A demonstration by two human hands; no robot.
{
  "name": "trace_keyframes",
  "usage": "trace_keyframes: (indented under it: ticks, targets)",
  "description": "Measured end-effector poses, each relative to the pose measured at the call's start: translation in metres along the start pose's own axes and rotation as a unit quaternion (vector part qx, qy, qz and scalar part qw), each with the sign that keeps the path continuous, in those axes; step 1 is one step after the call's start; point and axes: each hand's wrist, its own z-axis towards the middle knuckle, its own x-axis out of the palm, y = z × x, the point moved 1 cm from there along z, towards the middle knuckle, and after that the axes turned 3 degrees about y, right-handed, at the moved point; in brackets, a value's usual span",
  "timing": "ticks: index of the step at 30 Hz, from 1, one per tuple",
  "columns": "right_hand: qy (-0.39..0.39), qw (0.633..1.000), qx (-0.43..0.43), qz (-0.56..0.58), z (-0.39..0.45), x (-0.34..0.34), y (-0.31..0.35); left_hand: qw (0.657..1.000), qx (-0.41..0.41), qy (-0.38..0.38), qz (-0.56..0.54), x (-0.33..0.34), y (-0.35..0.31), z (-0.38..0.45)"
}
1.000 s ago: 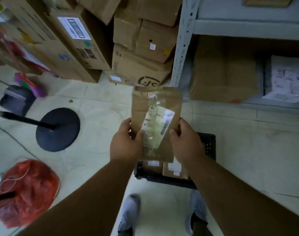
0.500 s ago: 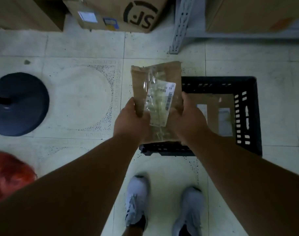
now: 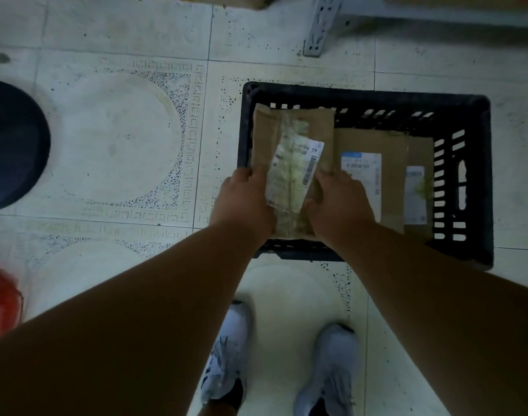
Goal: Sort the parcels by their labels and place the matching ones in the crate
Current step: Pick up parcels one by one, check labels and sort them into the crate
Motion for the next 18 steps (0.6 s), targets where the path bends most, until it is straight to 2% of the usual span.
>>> trace_keyframes:
  ticks: [4, 7, 10, 12, 14, 18]
  targets:
    - [0.064, 0.989, 0.002, -0.135, 0.007, 0.009, 0.0, 0.981, -0.002, 0.035, 0.189, 0.013, -0.003, 0.007]
    - [0.089, 0.983, -0.016, -0.157, 0.012, 0.015, 0.001, 0.957, 0.014, 0.06, 0.283, 0.024, -0.008, 0.008]
    - [0.023, 0.989, -0.011, -0.142, 0.022, 0.005, -0.008, 0.965, 0.066, 0.031, 0.252, 0.031, -0.013, 0.012]
    - [0.005, 0.991, 0.019, -0.134, 0.029, -0.001, -0.016, 0.967, 0.106, 0.047, 0.226, 0.038, -0.017, 0.018]
    - [0.025, 0.991, 0.041, -0.125, 0.034, -0.001, -0.022, 0.967, 0.101, 0.092, 0.214, 0.043, -0.021, 0.023]
    - [0.067, 0.992, 0.032, -0.103, 0.038, 0.006, -0.026, 0.955, 0.067, 0.171, 0.232, 0.055, -0.025, 0.031]
